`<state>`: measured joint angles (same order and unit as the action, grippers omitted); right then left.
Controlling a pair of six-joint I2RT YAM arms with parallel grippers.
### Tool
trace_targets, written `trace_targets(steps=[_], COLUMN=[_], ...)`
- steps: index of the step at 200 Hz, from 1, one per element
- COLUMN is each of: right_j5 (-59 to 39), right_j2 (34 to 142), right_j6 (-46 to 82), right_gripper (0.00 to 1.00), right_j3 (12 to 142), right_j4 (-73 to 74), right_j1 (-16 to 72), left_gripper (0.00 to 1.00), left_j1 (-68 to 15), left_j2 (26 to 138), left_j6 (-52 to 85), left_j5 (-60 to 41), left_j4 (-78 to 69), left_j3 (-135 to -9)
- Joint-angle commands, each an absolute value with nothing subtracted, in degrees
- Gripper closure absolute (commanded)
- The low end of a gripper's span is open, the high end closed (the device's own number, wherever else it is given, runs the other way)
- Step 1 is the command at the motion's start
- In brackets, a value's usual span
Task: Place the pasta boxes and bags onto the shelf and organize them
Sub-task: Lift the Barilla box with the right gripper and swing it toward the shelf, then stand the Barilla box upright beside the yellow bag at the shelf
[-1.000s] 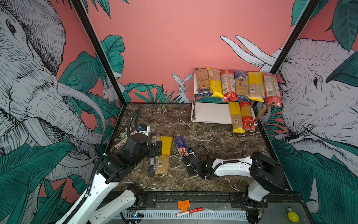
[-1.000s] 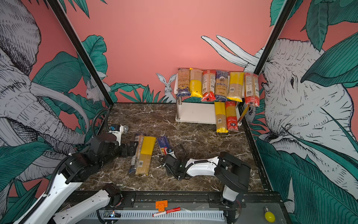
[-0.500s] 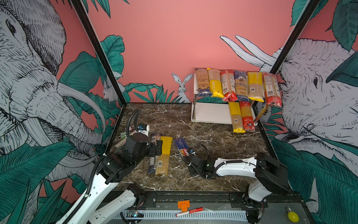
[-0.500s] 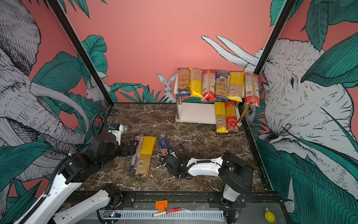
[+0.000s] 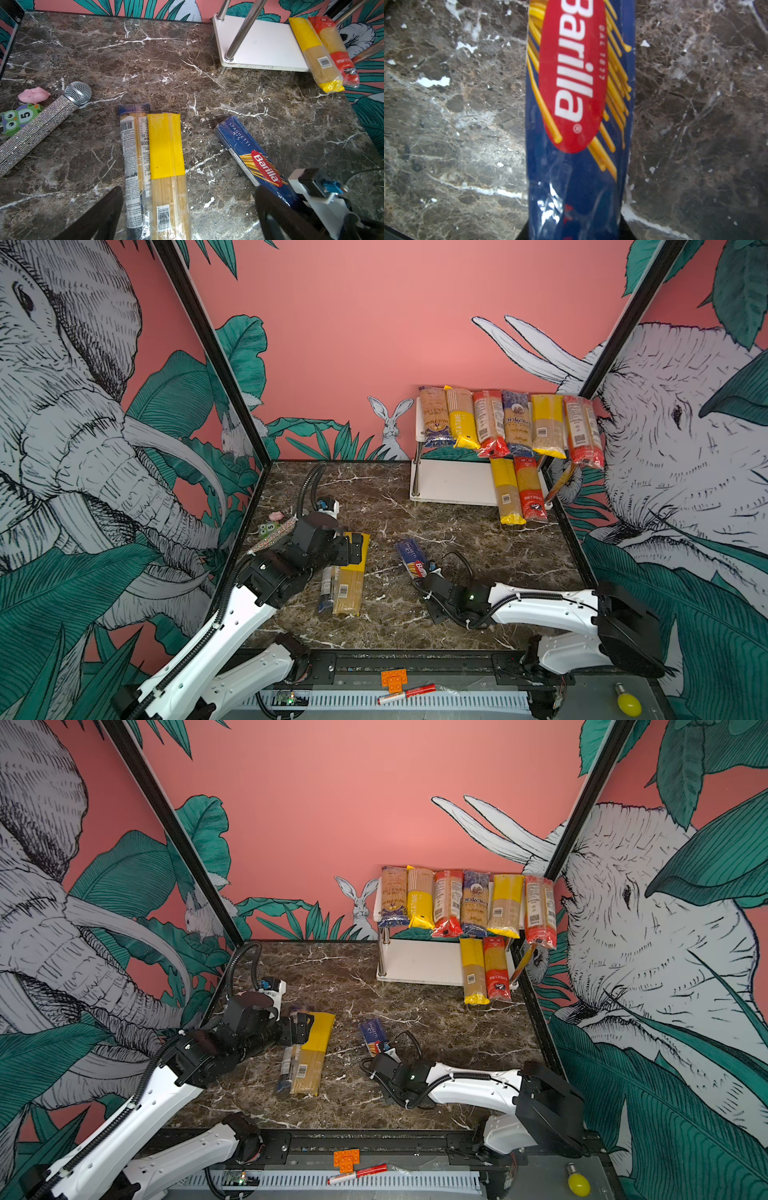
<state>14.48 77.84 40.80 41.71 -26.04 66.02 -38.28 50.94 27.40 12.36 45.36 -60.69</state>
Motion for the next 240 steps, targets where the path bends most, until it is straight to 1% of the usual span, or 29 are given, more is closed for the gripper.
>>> trace_targets(steps=[1, 60, 110, 137, 190, 217, 240], right_j5=[20.54, 24.58, 24.42, 24.35, 22.26, 20.18, 19.5], right_j2=[73.46, 66.44, 64.05, 66.32, 73.32, 79.27, 86.0], right_j6=[41.28, 38.45, 33.48, 29.77, 24.14, 21.74, 19.91], right_gripper=[1.0, 1.0, 1.0, 1.0, 1.0, 1.0, 1.0], right_j3=[43.43, 45.9, 48.87, 52.15, 58.47, 62.08, 66.96], right_j4=[-23.29, -29.49, -31.53, -31.25, -27.59, -23.19, -20.96], right_j1=[65.5, 62.56, 54.73, 49.37, 37.13, 31.34, 27.58], left_gripper=[0.01, 0.01, 0.01, 0.0, 0.01, 0.01, 0.01], left_j1=[-38.52, -38.5, -37.91, -36.39, -29.09, -28.29, -27.95], left_j2=[50.85, 54.37, 61.56, 65.34, 71.47, 74.14, 74.71], left_j6=[26.59, 24.47, 20.35, 17.0, 13.87, 10.97, 10.18], left_j5=[11.87, 11.66, 8.97, 6.64, -3.02, -5.51, -6.98], left_j4=[42.86, 40.24, 38.91, 37.93, 33.28, 32.39, 30.87], left_j3=[-61.16, -62.29, -67.04, -70.34, -75.82, -78.77, -78.73])
